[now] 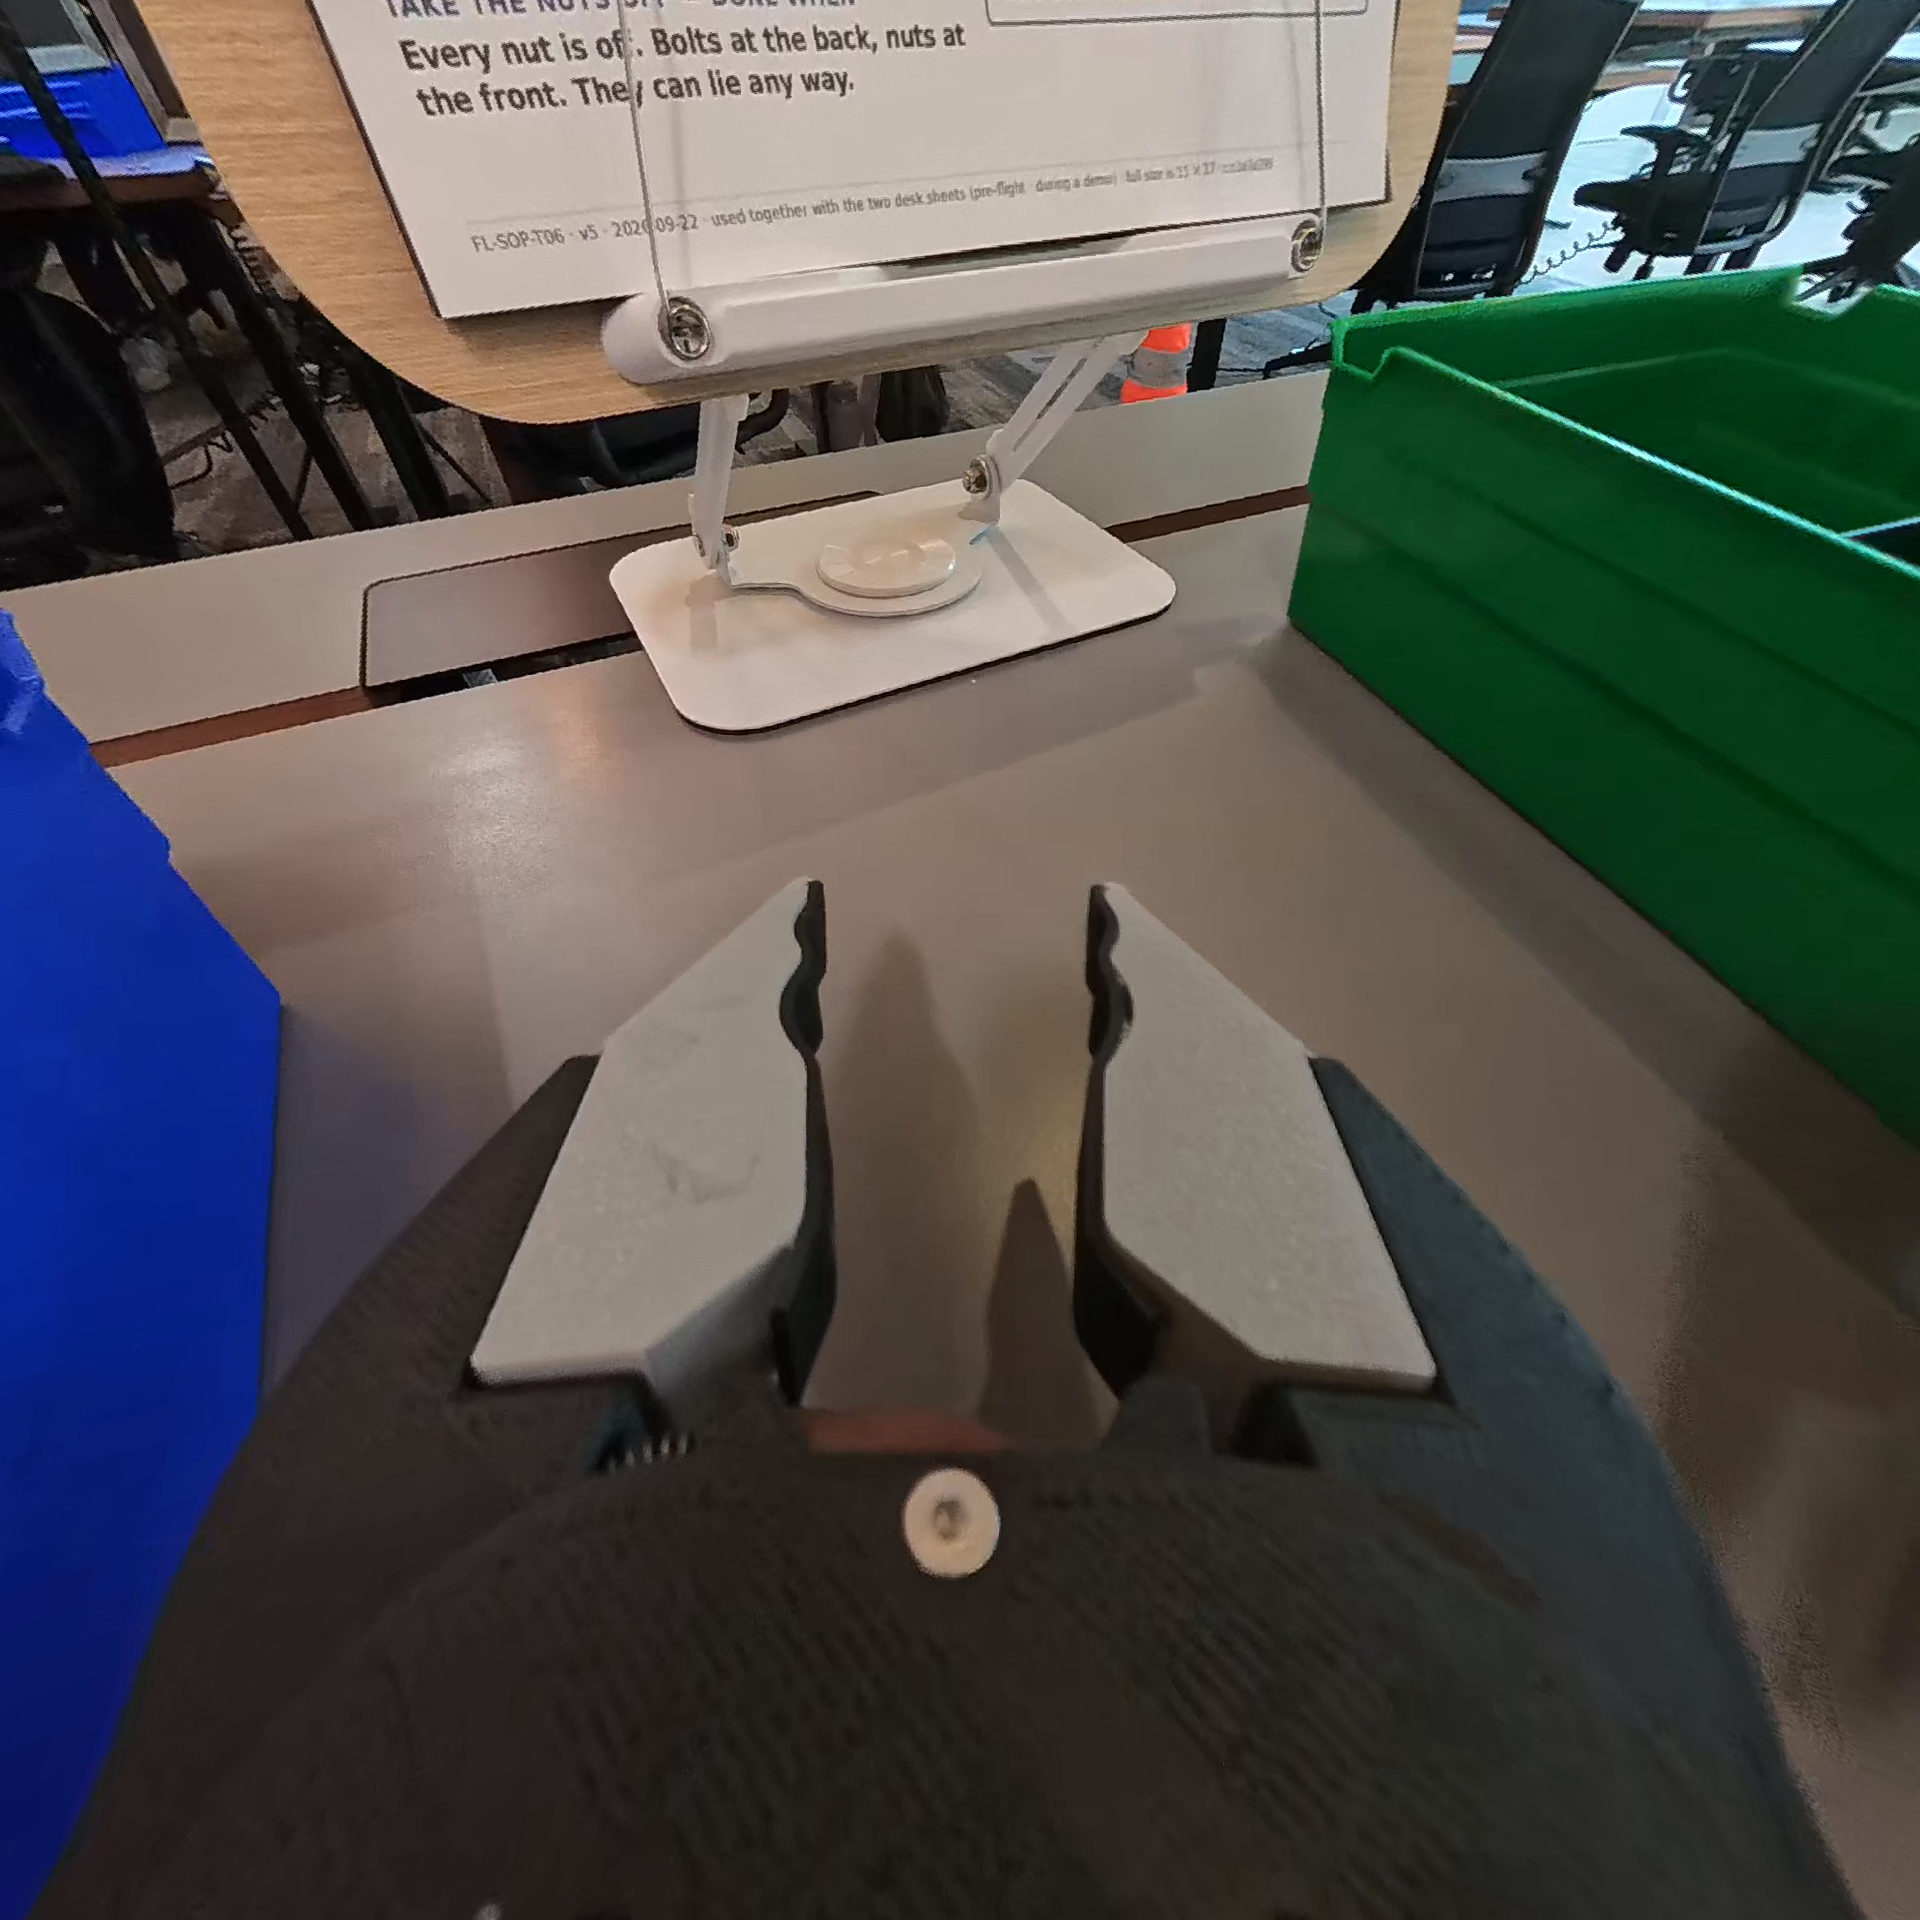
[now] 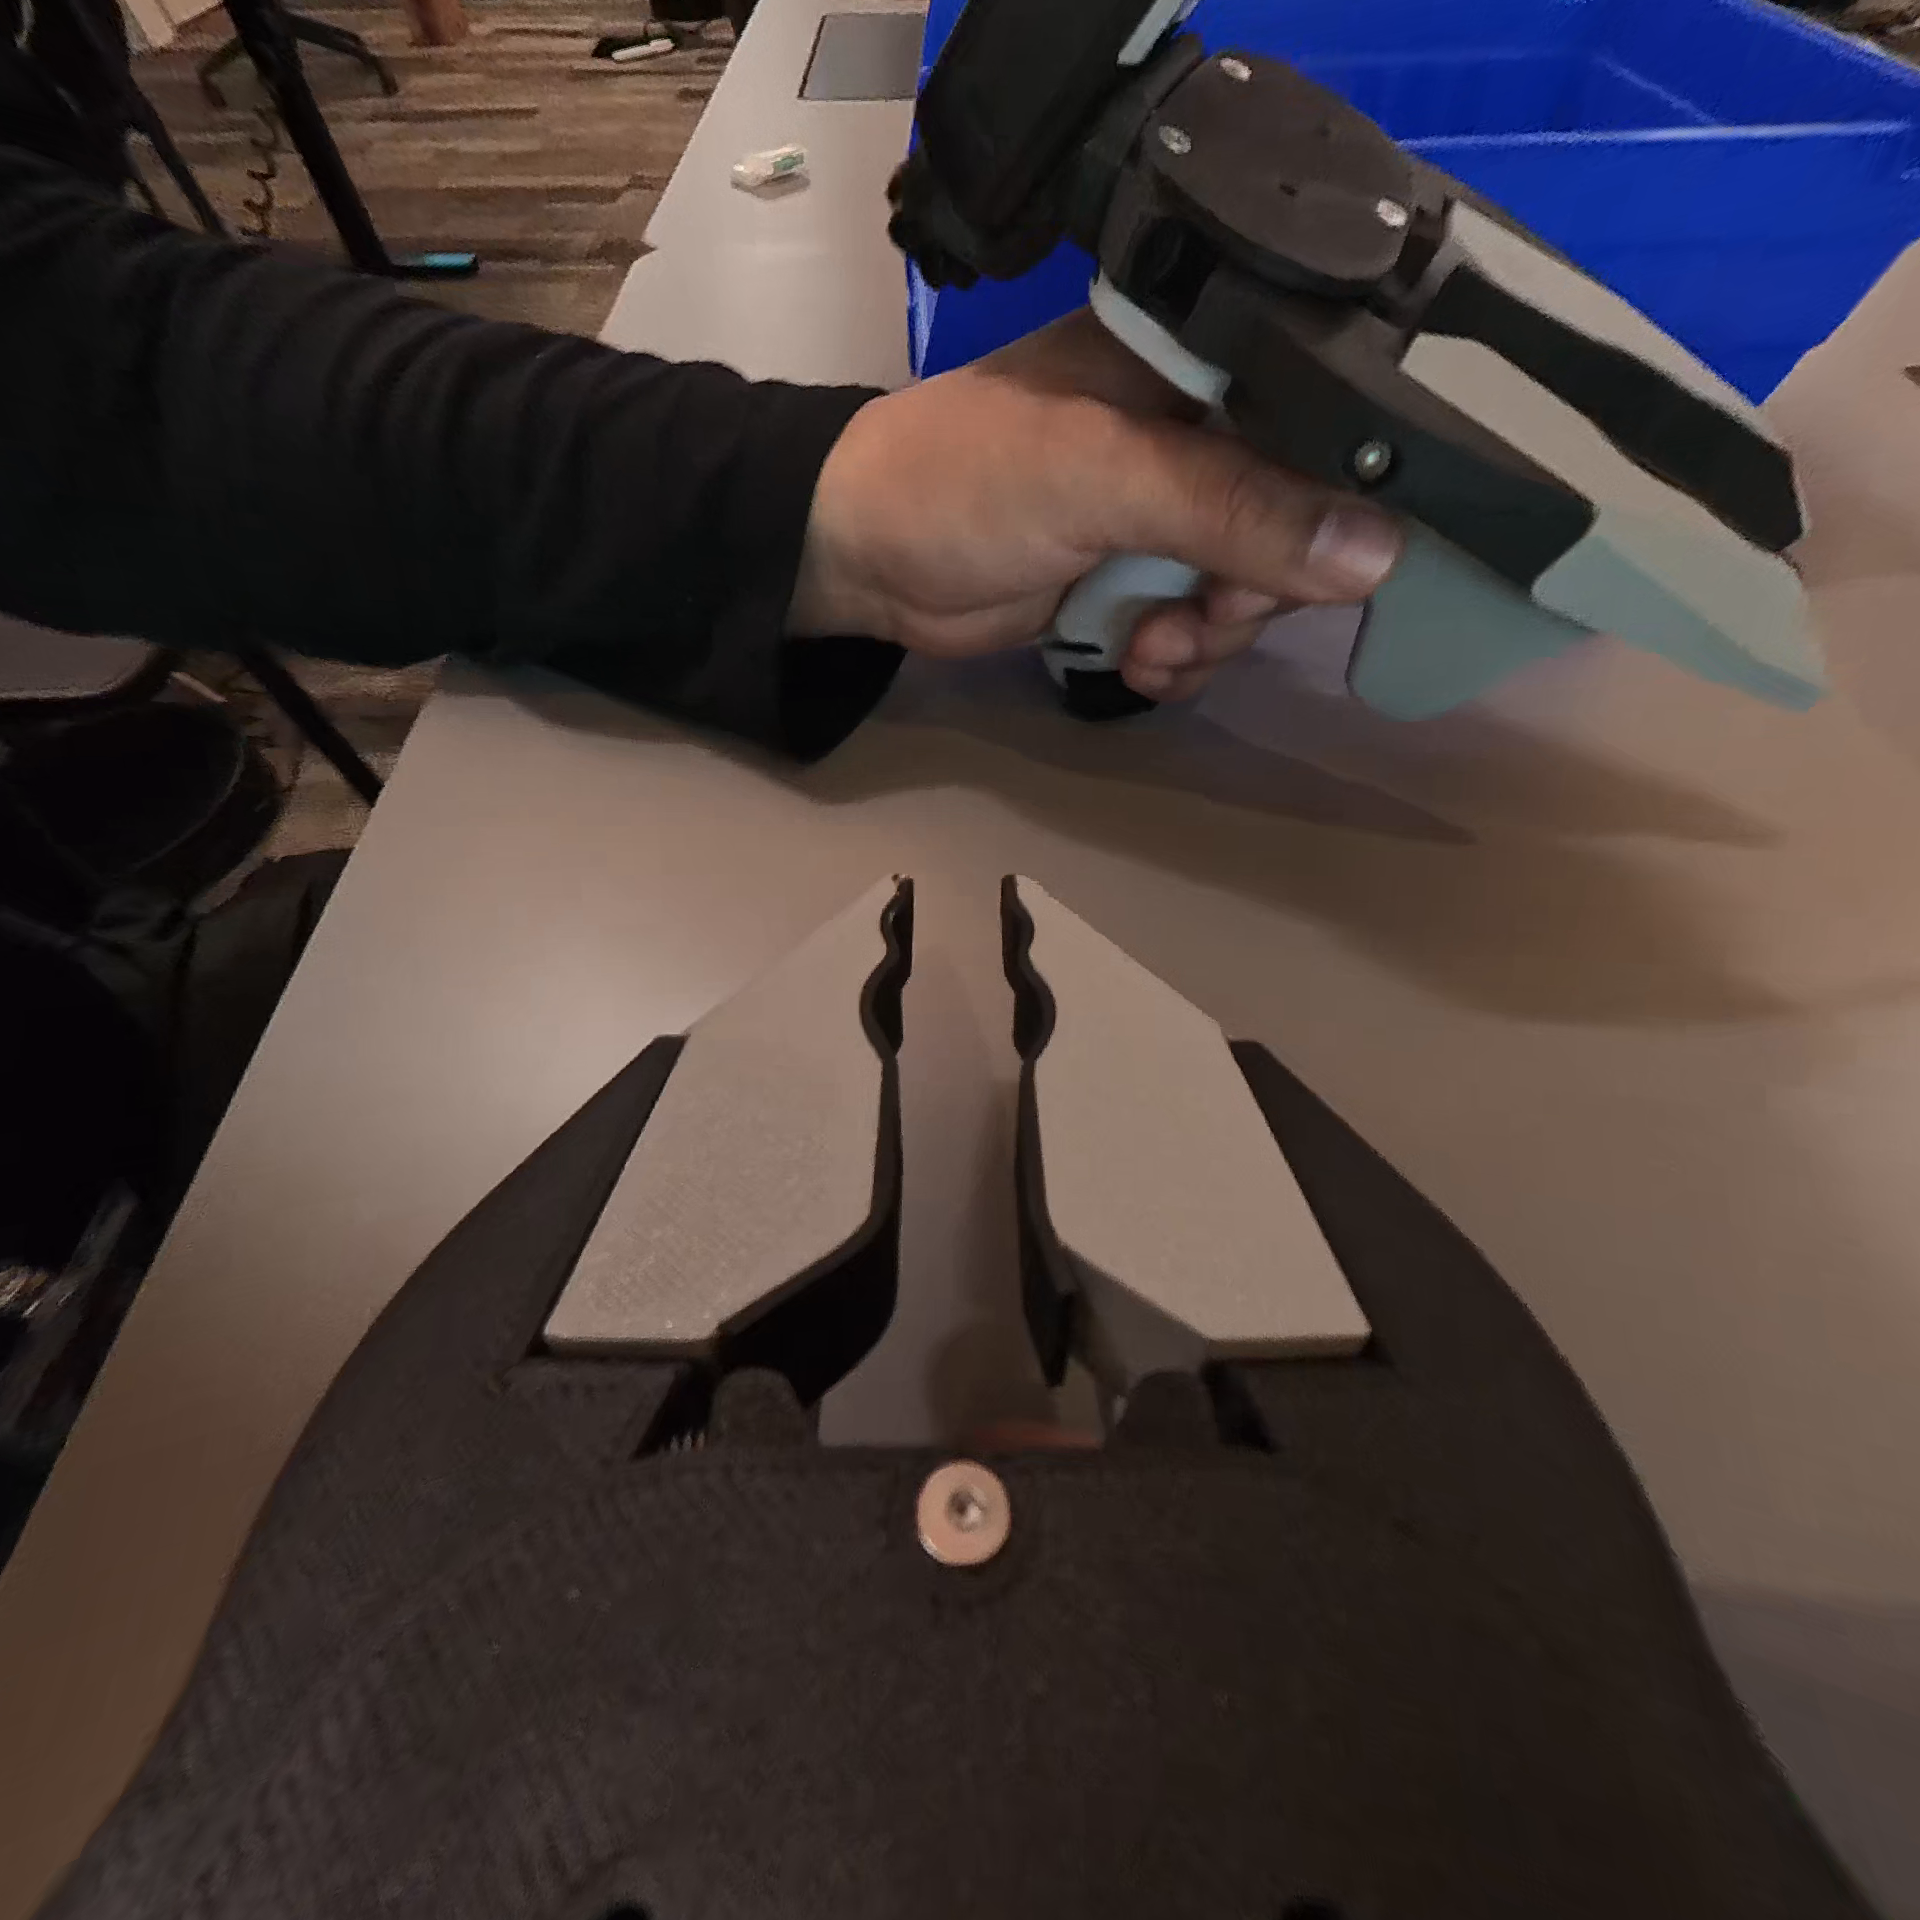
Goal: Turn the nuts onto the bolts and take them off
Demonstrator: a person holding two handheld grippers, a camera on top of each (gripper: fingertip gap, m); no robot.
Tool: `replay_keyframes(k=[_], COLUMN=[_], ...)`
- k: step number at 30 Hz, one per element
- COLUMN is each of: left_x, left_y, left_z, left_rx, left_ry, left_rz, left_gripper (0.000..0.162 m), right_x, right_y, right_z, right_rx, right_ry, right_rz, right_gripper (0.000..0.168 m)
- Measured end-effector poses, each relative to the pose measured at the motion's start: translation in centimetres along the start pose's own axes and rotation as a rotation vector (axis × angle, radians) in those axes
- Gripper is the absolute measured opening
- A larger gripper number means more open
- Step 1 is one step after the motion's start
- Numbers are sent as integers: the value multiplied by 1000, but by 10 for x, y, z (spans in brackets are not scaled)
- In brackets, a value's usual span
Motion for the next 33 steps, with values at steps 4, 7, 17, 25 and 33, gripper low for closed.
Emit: replay_keyframes(k=[4,7,17,25,33], left_x=[0,0,6,11,14], left_y=[-6,-10,-24,-27,-20], left_z=[0,-1,0,2,0], left_rx=[3,26,31,13,10], left_ry=[-4,-8,15,40,25], left_rz=[17,20,89,145,133], left_gripper=[48,48,49,55,59], right_x=[-27,-39,-38,-13,-40], right_y=[14,27,58,96,143], right_z=[11,21,20,16,23], right_rx=[-18,-32,-180,-221,-262], right_ry=[-3,32,42,60,36], right_rz=[-158,-300,-472,-797,-838], right_gripper=[13,17,28,31,49])
Point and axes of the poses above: each gripper's, where its closed fingertips meet, x back along the fingers, z out of its top, y = z × x across the jaws, the point moved 4 cm from there along x, back along the fingers, and after that the axes turned 3 degrees about y, right-handed, at the moved point
